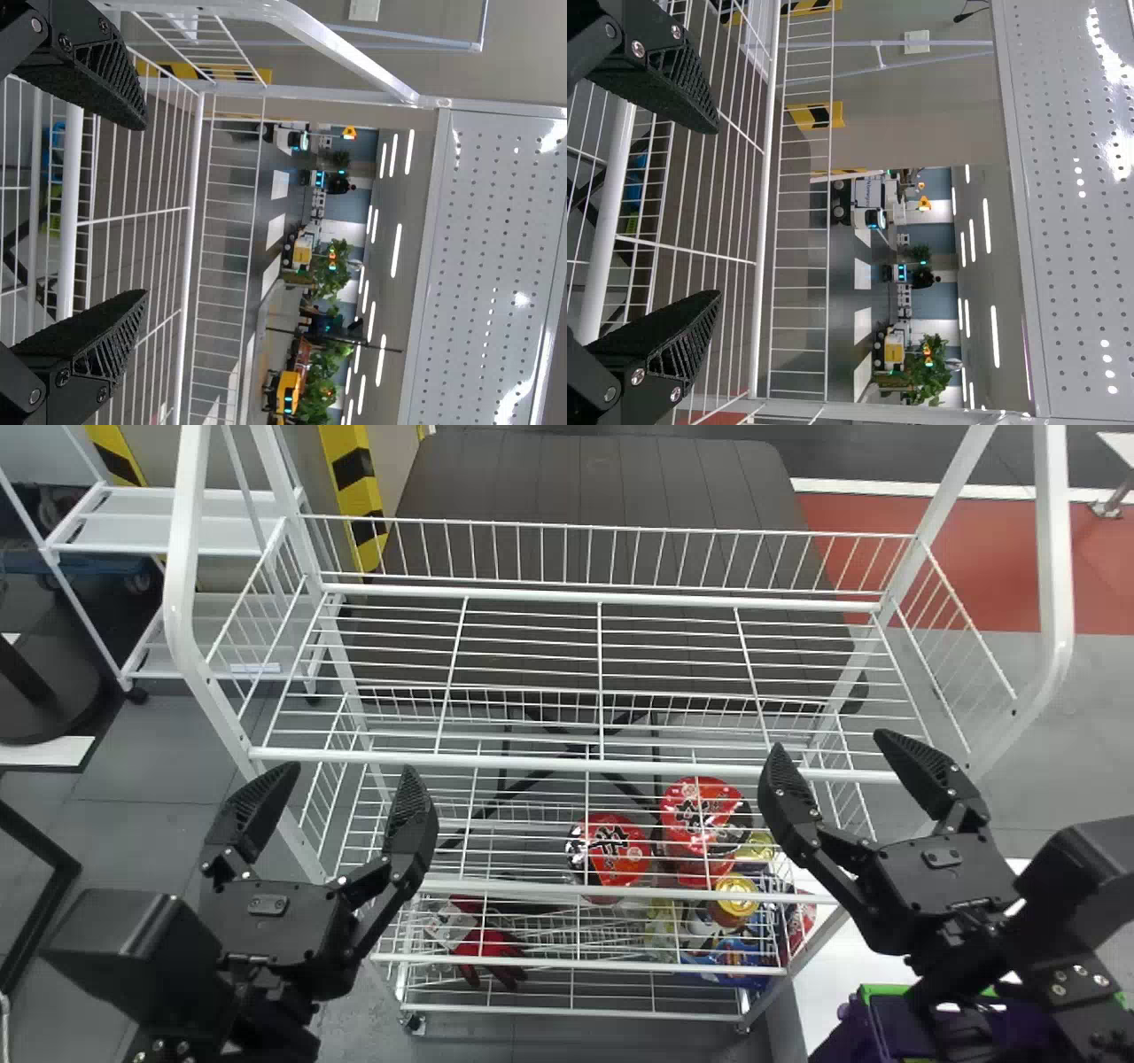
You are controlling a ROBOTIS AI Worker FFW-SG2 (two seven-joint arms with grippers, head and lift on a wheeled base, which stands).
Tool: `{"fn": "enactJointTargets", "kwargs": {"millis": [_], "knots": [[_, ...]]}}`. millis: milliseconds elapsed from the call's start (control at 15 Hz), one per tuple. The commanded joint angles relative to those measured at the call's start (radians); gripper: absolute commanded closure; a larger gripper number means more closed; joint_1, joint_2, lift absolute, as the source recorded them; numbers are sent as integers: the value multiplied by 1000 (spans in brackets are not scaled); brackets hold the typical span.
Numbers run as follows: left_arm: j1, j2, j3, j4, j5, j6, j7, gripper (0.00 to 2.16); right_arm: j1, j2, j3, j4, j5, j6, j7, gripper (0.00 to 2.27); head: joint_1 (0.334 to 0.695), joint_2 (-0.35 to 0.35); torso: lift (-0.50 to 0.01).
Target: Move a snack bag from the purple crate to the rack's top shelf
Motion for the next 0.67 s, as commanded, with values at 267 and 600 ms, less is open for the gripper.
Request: {"fn": "enactJointTargets", "kwargs": {"millis": [267, 600], "knots": [[0, 0, 1, 0, 3, 0, -1, 161, -3, -1, -1, 5, -9, 2, 9, 178, 695, -26, -106], [0, -3, -1, 0, 0, 3, -3, 161, -4, -1, -3, 8, -21, 8, 26, 174, 695, -25, -126]]}}
